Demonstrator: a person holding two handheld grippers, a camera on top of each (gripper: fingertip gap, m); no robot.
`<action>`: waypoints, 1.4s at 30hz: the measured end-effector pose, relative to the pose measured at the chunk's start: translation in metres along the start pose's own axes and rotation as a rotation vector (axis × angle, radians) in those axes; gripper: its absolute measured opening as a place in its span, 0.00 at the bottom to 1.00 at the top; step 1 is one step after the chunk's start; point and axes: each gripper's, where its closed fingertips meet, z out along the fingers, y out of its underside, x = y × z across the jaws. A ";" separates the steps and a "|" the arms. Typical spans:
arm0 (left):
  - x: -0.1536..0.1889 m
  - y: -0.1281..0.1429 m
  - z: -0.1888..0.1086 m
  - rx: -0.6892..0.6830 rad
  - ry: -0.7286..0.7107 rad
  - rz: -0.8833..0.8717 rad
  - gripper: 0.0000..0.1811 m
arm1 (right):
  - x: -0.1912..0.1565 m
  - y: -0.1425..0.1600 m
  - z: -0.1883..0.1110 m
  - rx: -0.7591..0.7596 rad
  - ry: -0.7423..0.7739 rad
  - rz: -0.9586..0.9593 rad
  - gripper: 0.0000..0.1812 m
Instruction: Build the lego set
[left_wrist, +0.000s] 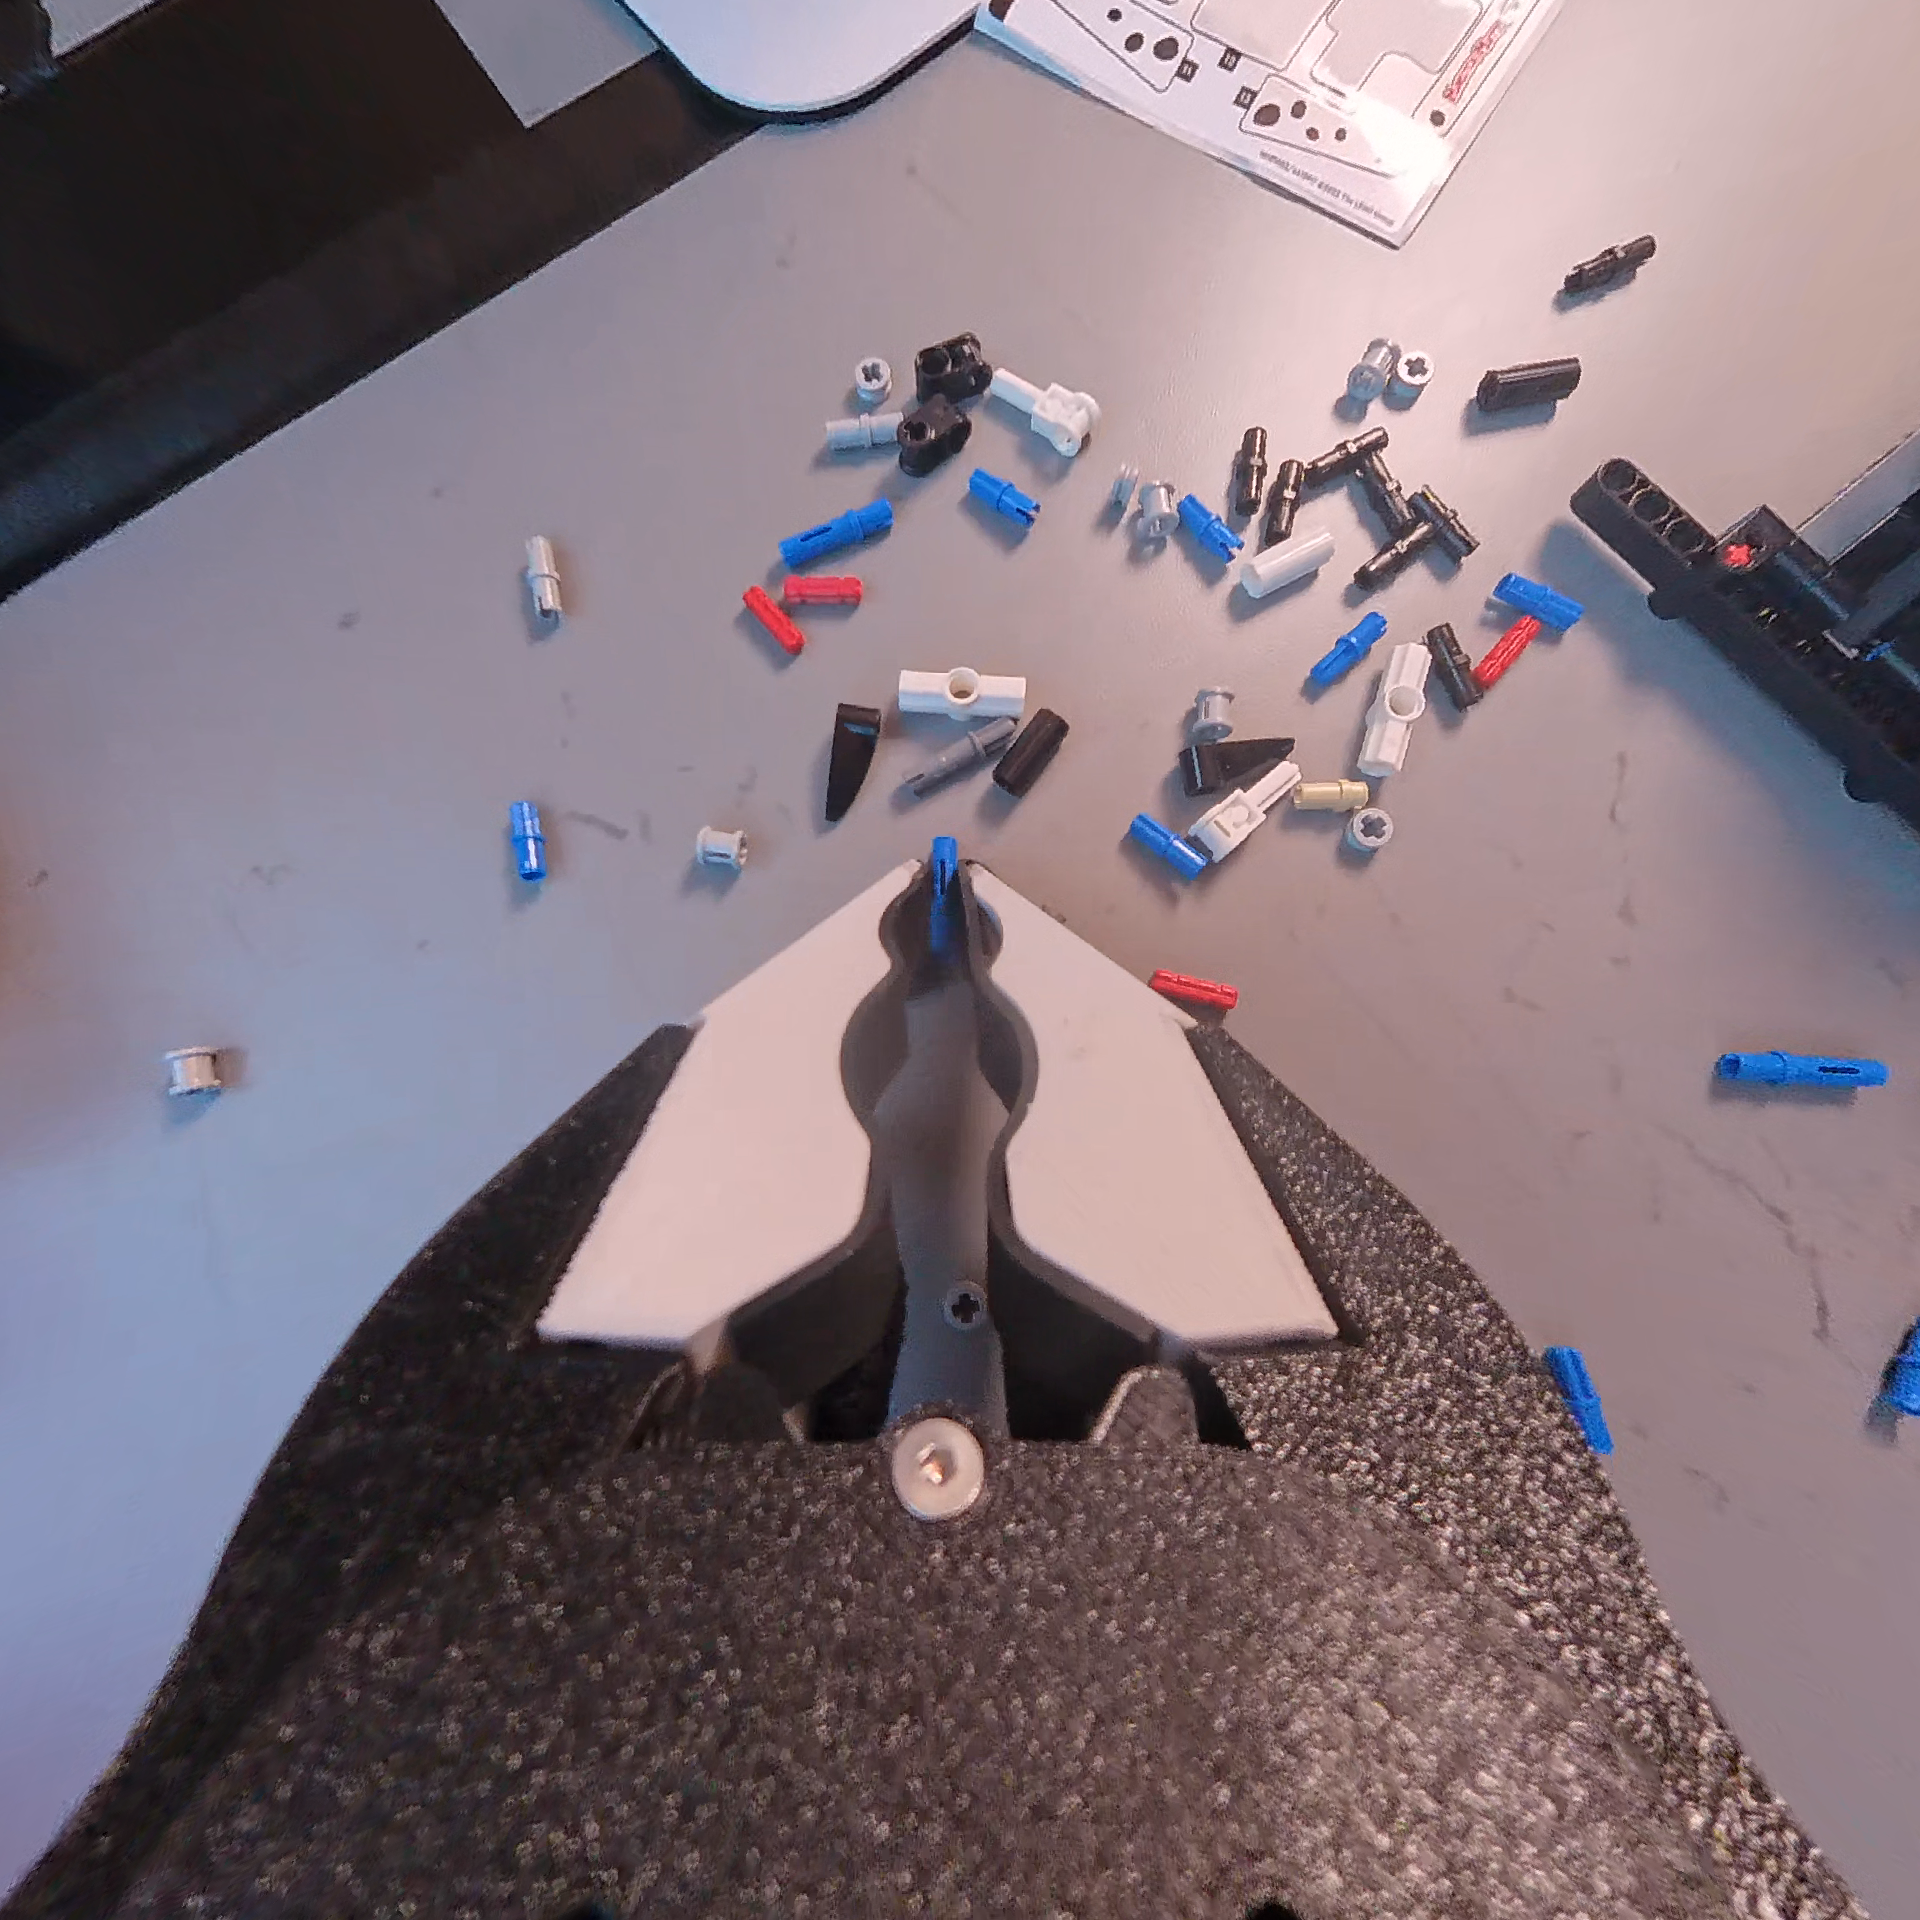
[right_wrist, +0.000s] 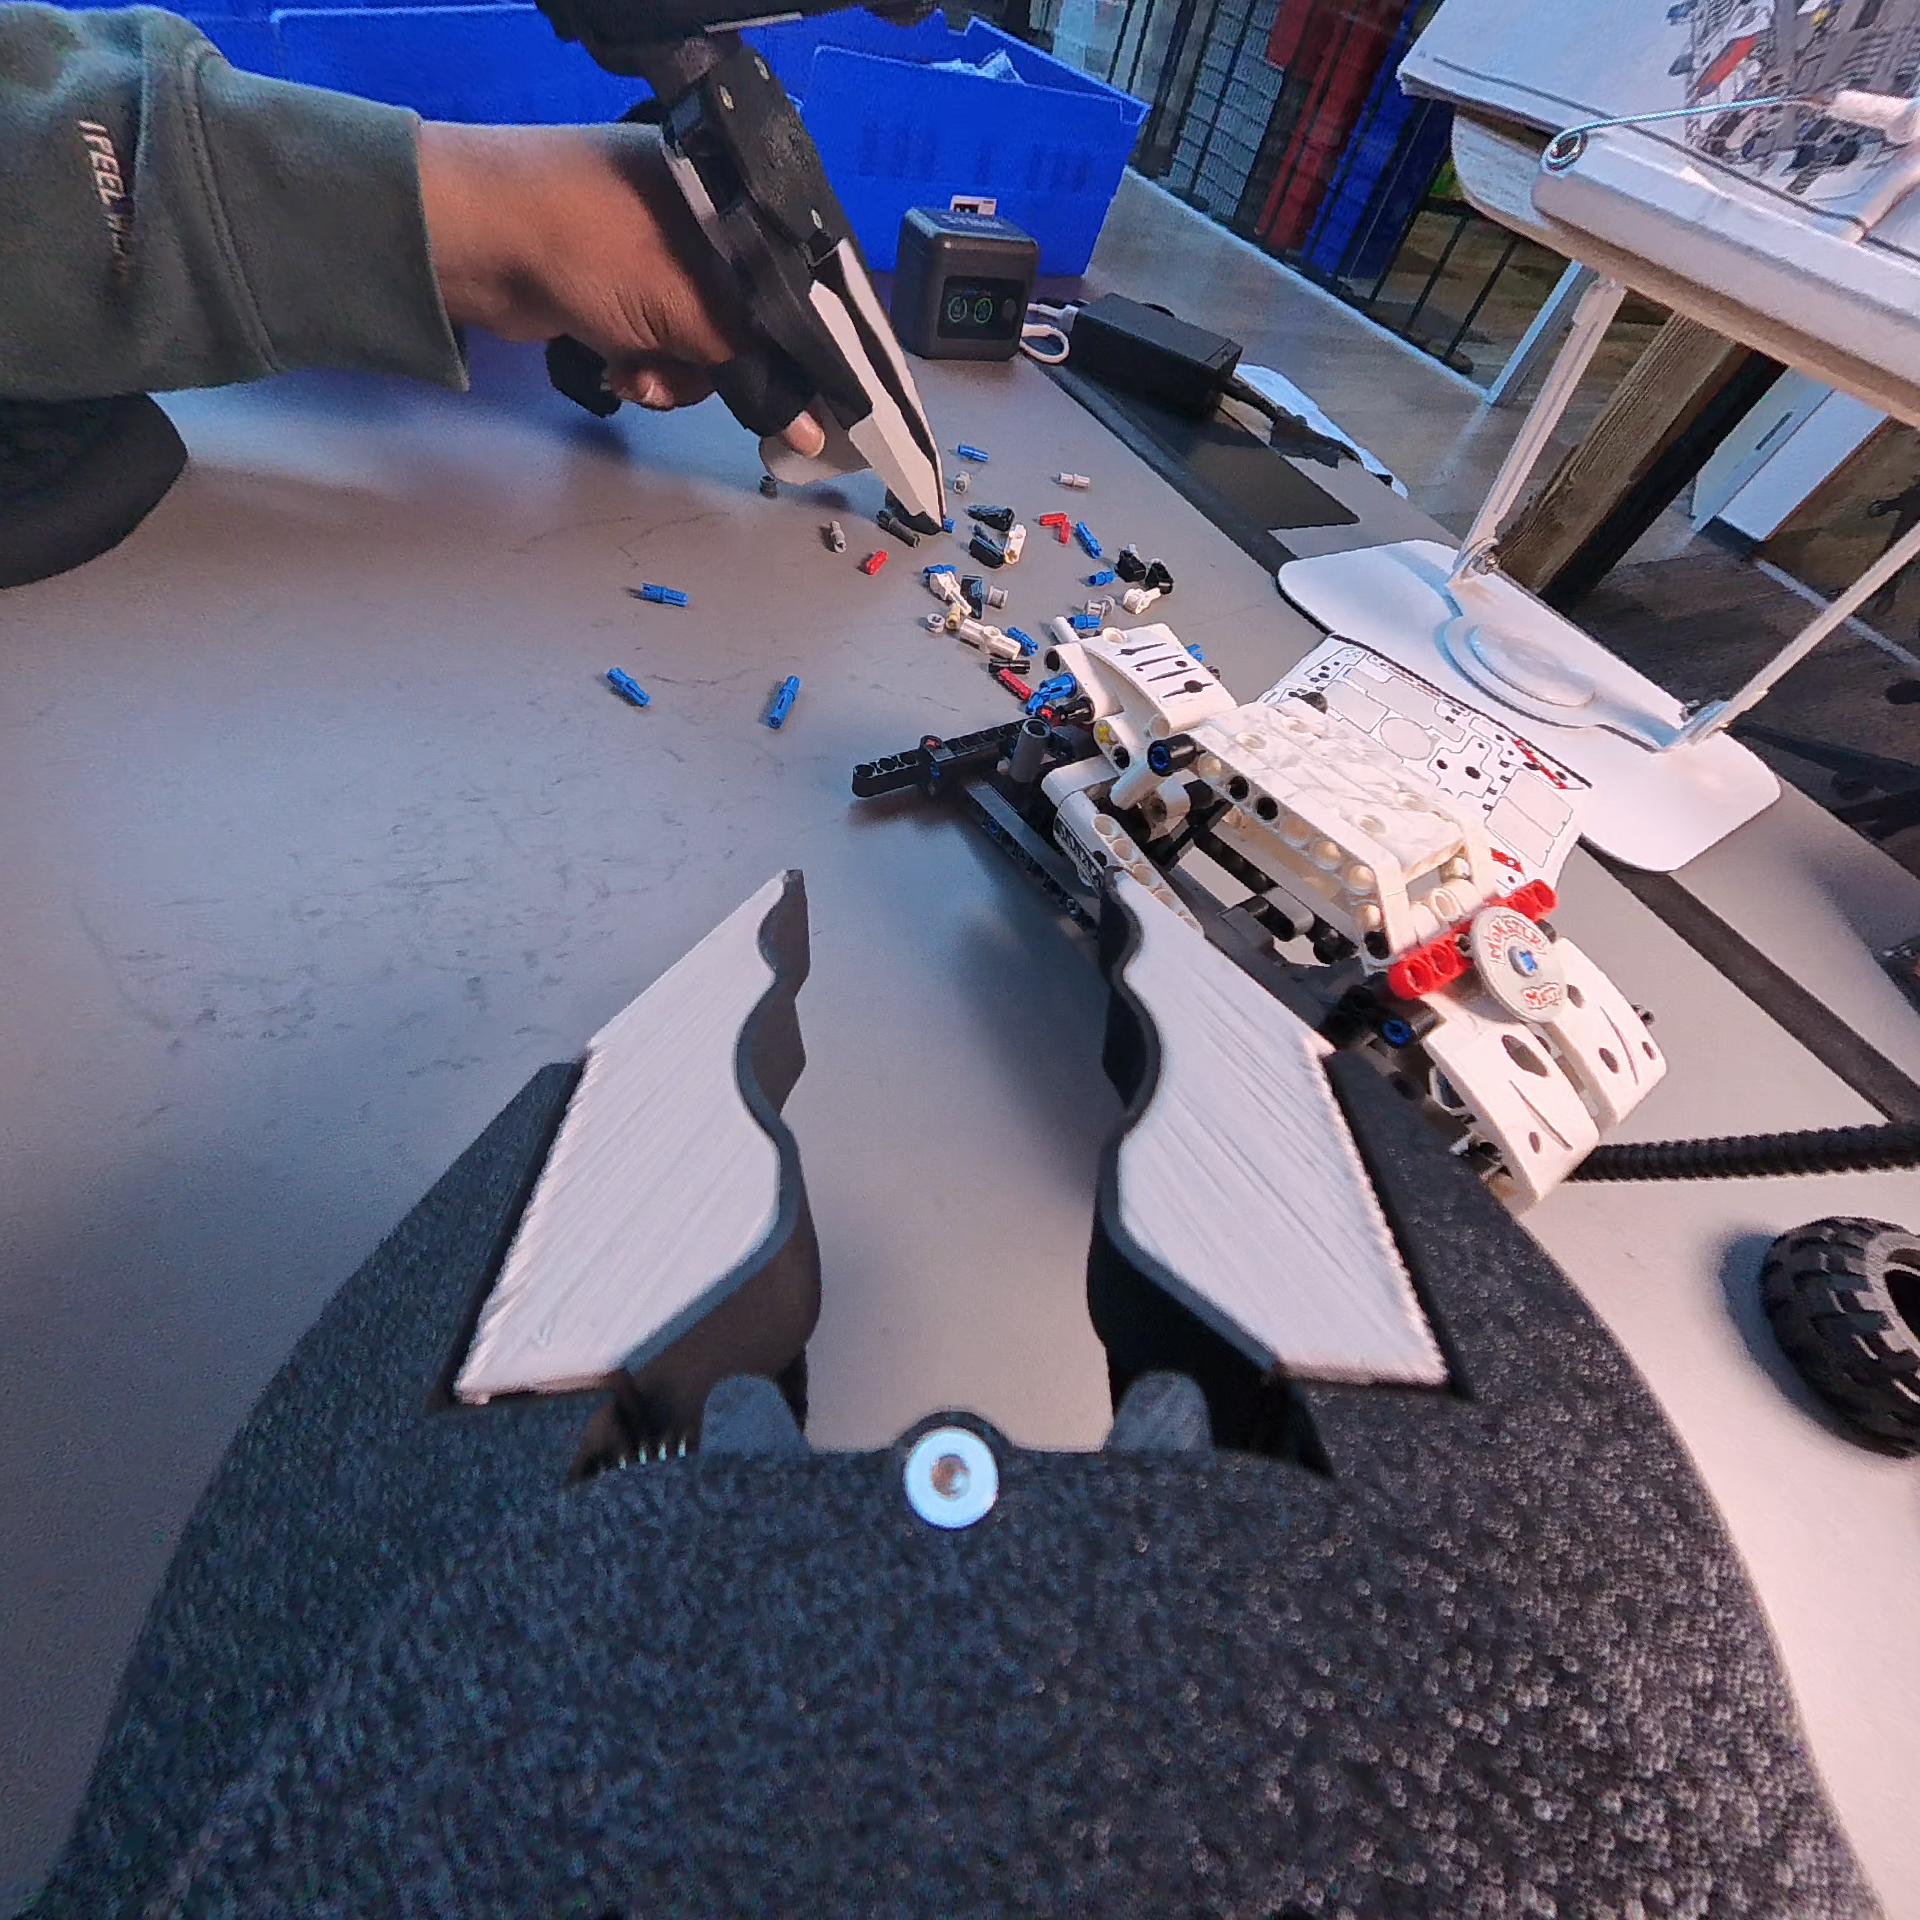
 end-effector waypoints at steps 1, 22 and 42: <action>-0.001 -0.003 -0.001 0.022 -0.011 0.006 0.02 | 0.000 0.000 0.000 -0.002 0.000 -0.003 0.31; 0.160 0.030 -0.040 0.000 0.548 0.481 0.02 | -0.010 0.007 0.003 -0.032 -0.017 -0.080 0.29; 0.152 0.046 -0.057 -0.038 0.613 0.456 0.07 | -0.015 0.012 0.006 -0.051 -0.034 -0.106 0.27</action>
